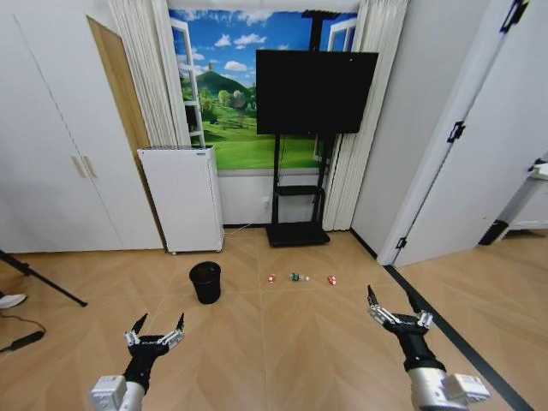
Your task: Pick up the trash bin and place the garbage on the floor into it.
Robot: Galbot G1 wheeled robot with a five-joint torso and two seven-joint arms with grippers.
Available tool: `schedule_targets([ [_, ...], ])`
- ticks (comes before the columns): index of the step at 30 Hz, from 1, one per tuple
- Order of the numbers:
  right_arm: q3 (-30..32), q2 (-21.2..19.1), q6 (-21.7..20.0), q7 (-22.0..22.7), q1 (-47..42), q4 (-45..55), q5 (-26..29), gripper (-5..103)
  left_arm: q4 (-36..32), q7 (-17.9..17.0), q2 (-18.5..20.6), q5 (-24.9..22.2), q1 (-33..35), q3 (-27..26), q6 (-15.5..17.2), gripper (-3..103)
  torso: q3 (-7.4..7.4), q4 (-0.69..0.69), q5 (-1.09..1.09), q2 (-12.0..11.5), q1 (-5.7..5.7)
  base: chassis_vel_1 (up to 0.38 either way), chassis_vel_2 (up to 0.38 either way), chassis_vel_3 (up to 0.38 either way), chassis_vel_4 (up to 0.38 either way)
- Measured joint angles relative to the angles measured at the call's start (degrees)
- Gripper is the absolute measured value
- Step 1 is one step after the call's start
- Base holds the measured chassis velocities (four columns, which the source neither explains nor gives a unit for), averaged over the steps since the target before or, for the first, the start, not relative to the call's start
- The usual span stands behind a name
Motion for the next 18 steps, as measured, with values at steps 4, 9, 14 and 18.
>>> schedule_targets([
  [4,0.0,0.0,0.1,-0.1,0.0,0.0,0.0,100,0.0,0.0,-0.1,0.2,0.0,0.1,0.0,100,-0.01,0.0,0.02,0.0,0.0,-0.308,0.248,0.312,-0.267],
  [9,0.0,0.0,0.0,-0.2,0.0,0.0,-0.3,100,0.0,0.1,0.0,0.0,-0.2,-0.3,0.0,100,0.0,0.01,0.06,0.0,0.0,-0.352,0.314,0.36,-0.309],
  [14,-0.1,0.2,0.0,-0.2,0.1,-0.1,-0.6,100,0.0,0.1,0.5,-0.7,-0.3,-1.1,0.0,100,0.01,0.02,0.04,0.0,0.02,-0.378,0.346,0.371,-0.358],
  [18,-0.1,0.2,0.0,-0.2,0.0,-0.1,-0.6,100,0.0,0.1,0.3,-0.7,-0.3,-1.1,0.0,100,0.0,0.0,-0.04,0.0,0.02,-0.359,0.371,0.367,-0.378],
])
